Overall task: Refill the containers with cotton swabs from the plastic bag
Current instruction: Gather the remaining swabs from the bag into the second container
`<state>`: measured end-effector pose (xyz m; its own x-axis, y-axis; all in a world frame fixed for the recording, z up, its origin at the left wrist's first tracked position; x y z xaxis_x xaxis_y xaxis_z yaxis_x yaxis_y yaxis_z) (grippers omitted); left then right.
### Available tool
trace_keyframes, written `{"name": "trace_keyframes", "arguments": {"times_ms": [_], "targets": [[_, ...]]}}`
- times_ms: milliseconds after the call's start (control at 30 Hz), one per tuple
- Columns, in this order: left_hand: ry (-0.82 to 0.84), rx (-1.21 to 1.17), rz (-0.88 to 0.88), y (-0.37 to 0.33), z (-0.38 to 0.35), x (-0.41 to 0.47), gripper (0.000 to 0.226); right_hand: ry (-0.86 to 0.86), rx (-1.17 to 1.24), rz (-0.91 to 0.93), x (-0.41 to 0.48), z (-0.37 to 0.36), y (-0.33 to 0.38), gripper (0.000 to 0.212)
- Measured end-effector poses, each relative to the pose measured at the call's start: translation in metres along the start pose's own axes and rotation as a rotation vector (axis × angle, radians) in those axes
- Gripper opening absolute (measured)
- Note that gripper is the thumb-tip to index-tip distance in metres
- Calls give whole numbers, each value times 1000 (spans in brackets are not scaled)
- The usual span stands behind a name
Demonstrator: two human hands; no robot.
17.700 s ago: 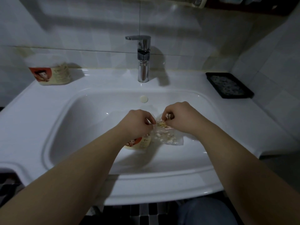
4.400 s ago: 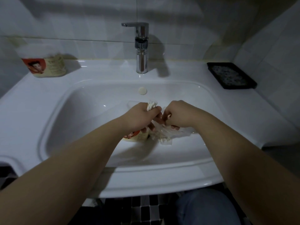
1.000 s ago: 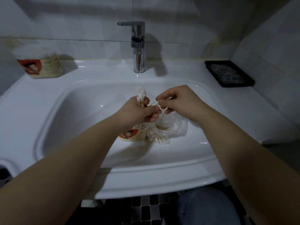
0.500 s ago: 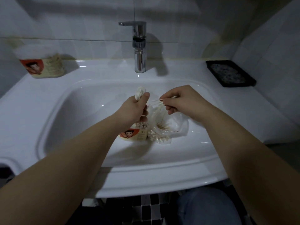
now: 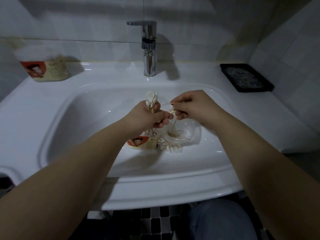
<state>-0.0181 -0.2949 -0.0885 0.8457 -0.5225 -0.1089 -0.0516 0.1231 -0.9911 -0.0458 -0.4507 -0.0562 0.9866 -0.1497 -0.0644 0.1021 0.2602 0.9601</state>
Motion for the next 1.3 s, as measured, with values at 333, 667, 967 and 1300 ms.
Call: {"name": "trace_keyframes", "arguments": {"times_ms": [333,667,967,1300], "targets": [[-53,8,59,6,4,0,34,-206,76,39,3,27,1,16],[-223,176,52,6,24,7,18,-32,5,-62,-6,7,1,31],[-127,9,120,12,7,3,20,58,-17,-24,-8,-3,2,25],[64,70,142,17,-15,-1,21,-54,-121,102,5,-4,-2,32]]}}
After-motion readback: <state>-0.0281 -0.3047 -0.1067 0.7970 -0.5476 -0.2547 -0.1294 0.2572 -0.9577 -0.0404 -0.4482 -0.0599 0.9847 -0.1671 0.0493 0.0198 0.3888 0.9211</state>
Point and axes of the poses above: each hand's wrist, its own x-axis towards the middle knuckle, its own z-axis out of the back of the hand, y = z × x, the point moved 8 cm from there along x, towards the middle knuckle, and after that the axes turned 4 degrees about x, right-handed, at the moved point
